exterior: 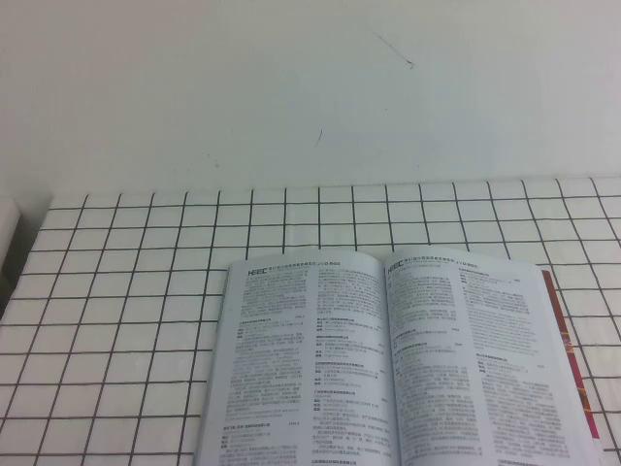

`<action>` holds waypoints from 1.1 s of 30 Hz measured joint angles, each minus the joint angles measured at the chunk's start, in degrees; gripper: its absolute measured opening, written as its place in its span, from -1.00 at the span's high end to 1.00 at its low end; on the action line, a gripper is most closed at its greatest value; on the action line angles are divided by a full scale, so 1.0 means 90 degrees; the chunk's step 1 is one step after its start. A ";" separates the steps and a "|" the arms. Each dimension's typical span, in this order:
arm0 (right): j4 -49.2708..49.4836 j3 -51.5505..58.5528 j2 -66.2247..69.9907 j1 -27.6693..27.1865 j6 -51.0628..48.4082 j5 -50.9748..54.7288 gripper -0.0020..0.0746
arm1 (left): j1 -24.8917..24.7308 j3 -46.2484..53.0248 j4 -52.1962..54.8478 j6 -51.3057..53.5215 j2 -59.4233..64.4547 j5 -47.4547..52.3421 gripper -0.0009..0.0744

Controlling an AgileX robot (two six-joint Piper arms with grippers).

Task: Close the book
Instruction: 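Close the open booklet and leave it lying on the table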

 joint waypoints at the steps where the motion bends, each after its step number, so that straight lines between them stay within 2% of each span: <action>1: 0.0000 0.0000 0.0000 0.0000 0.0000 0.0000 0.95 | 0.0000 0.0000 0.0000 0.0000 0.0000 0.0000 0.99; 9: 0.0000 0.0000 0.0000 0.0000 0.0000 0.0000 0.95 | 0.0000 0.0000 -0.0006 0.0000 0.0000 0.0000 0.98; 17: 0.0000 0.0000 0.0000 0.0000 0.0000 0.0000 0.95 | 0.0000 0.0000 -0.0661 -0.0135 0.0000 0.0000 0.98; 33: 0.0000 0.0000 0.0000 0.0000 0.0000 0.0000 0.95 | 0.0000 0.0000 -0.0756 -0.0160 0.0000 0.0000 0.99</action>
